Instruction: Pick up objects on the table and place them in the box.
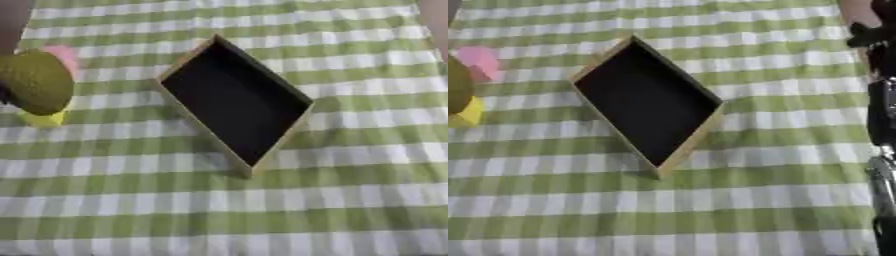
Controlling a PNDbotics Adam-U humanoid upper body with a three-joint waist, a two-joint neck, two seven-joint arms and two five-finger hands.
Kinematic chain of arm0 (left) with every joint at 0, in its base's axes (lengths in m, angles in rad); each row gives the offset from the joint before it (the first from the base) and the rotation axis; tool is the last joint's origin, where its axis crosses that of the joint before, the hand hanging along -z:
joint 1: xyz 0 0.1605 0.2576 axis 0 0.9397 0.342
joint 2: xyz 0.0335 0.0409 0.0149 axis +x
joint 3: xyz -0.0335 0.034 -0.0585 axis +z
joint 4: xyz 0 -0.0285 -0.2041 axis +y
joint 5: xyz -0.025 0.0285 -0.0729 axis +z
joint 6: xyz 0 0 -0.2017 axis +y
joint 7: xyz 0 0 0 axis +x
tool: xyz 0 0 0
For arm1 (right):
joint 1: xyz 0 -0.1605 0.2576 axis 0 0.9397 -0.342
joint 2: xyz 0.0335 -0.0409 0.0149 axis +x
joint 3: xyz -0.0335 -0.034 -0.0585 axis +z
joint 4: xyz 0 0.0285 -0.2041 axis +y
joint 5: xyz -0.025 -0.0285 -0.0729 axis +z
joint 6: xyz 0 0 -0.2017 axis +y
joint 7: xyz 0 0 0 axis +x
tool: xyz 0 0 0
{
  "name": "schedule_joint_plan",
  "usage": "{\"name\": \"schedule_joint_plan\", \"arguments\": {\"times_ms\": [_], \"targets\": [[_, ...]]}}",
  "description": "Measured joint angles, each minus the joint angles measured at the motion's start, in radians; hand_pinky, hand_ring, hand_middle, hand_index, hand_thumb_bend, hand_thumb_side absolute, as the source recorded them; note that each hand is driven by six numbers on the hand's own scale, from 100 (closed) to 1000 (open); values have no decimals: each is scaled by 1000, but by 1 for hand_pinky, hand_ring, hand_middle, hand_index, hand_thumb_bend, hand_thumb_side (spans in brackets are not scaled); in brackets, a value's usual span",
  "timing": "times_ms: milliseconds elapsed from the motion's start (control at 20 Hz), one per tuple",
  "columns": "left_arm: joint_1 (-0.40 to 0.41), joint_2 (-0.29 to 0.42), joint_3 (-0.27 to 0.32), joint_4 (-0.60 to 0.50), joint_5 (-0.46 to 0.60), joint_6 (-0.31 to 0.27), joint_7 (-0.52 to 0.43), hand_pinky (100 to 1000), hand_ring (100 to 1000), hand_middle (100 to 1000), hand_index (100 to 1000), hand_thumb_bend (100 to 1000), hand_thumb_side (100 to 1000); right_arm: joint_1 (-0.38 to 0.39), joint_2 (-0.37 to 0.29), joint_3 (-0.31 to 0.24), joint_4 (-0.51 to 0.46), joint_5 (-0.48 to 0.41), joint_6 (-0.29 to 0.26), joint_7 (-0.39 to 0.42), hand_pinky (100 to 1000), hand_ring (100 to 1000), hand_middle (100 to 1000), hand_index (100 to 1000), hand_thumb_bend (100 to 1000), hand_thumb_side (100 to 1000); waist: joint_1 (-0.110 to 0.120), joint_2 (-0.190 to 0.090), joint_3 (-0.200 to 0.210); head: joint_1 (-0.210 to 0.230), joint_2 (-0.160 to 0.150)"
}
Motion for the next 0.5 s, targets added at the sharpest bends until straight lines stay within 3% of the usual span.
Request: {"name": "schedule_joint_plan", "arguments": {"times_ms": [500], "targets": [[-300,-128,-133,67,108,-1,-178,590,507,461,567,100,100,-2,-10,0,0,-21,2,2,910,1000,563,874,100,616,14,-4,-28,16,1]]}}
